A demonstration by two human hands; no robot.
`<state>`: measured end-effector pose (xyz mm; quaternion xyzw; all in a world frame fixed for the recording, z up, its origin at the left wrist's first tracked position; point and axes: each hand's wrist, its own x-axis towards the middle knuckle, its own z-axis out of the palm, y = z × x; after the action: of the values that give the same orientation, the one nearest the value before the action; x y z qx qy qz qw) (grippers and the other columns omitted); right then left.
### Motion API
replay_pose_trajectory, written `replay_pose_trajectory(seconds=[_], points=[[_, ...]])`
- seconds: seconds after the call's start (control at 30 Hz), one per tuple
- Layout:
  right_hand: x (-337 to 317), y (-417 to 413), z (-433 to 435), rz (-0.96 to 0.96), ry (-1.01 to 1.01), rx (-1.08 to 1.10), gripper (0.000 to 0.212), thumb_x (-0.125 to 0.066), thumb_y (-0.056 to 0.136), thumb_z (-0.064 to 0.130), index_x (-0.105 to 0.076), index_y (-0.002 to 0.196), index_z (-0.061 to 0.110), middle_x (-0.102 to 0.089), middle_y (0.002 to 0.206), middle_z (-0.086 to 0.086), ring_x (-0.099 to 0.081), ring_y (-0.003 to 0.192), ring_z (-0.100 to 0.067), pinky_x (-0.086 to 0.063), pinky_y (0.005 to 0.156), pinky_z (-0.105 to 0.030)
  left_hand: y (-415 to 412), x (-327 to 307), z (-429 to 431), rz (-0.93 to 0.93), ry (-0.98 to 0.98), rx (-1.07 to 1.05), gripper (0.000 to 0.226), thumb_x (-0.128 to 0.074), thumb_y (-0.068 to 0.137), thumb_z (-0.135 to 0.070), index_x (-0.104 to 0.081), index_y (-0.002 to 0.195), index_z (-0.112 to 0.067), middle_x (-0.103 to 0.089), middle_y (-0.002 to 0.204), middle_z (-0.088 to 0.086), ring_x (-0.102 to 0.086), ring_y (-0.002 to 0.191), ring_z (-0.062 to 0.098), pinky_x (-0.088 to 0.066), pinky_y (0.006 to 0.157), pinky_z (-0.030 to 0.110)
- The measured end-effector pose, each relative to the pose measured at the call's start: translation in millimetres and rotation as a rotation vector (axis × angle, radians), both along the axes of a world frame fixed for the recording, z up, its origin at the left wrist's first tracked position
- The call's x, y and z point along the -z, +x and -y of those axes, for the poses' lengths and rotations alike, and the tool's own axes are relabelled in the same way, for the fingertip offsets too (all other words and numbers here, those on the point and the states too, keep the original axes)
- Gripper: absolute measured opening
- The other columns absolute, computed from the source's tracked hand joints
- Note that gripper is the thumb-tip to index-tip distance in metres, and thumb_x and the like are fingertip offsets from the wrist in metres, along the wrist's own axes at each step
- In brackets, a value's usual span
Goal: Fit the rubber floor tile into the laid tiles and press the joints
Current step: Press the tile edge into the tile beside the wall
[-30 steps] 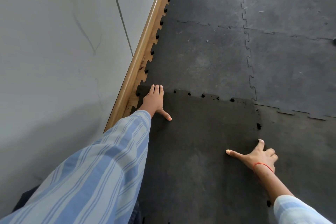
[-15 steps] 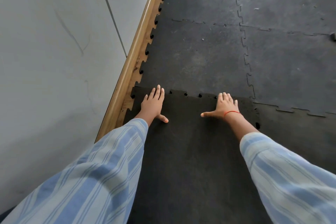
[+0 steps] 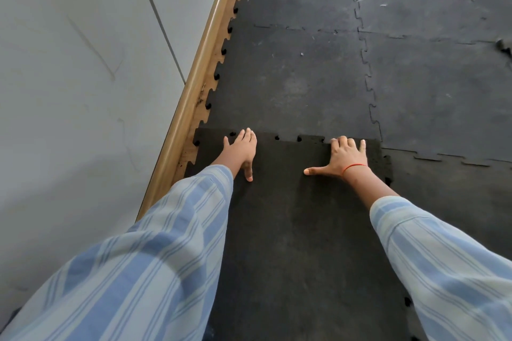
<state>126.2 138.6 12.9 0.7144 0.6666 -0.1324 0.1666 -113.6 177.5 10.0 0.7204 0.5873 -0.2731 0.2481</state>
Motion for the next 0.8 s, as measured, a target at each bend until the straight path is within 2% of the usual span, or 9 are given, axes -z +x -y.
replay_pose_trajectory(seconds=[0.27,0.4,0.63,0.8], points=[[3,5,4,0.007,0.015,-0.002,0.122,-0.050,0.058,0.088,-0.023,0.148,0.010,-0.026,0.154,-0.012,-0.020,0.144,-0.030,-0.005,0.119,-0.052,-4,6,0,0.059,0.010,-0.018,0.127,-0.085,0.071,-0.021,0.010,0.155,-0.009,0.015,0.163,0.007,0.015,0.149,0.025,-0.002,0.119,0.057],[13,6,0,-0.037,-0.026,0.010,0.121,-0.052,0.058,0.087,-0.024,0.146,0.009,-0.024,0.153,-0.015,-0.021,0.142,-0.033,-0.016,0.119,-0.048,-4,4,-3,0.084,-0.028,-0.037,0.131,-0.086,0.070,-0.019,0.015,0.153,-0.008,0.020,0.162,0.007,0.018,0.149,0.024,-0.002,0.120,0.056],[9,-7,-9,-0.029,-0.054,0.054,0.118,-0.065,0.057,0.079,-0.030,0.142,0.005,-0.030,0.148,-0.018,-0.029,0.138,-0.034,-0.020,0.117,-0.046,-2,0,-2,0.056,-0.029,-0.030,0.131,-0.085,0.071,-0.020,0.015,0.153,-0.007,0.021,0.162,0.007,0.018,0.149,0.025,-0.004,0.120,0.055],[10,-4,-1,-0.102,-0.018,0.053,0.112,-0.063,0.061,0.078,-0.026,0.146,0.014,-0.028,0.150,-0.016,-0.024,0.141,-0.033,-0.020,0.117,-0.047,1,0,0,0.039,-0.007,-0.053,0.128,-0.085,0.072,-0.019,0.012,0.154,-0.008,0.018,0.162,0.007,0.015,0.150,0.026,-0.007,0.119,0.057]])
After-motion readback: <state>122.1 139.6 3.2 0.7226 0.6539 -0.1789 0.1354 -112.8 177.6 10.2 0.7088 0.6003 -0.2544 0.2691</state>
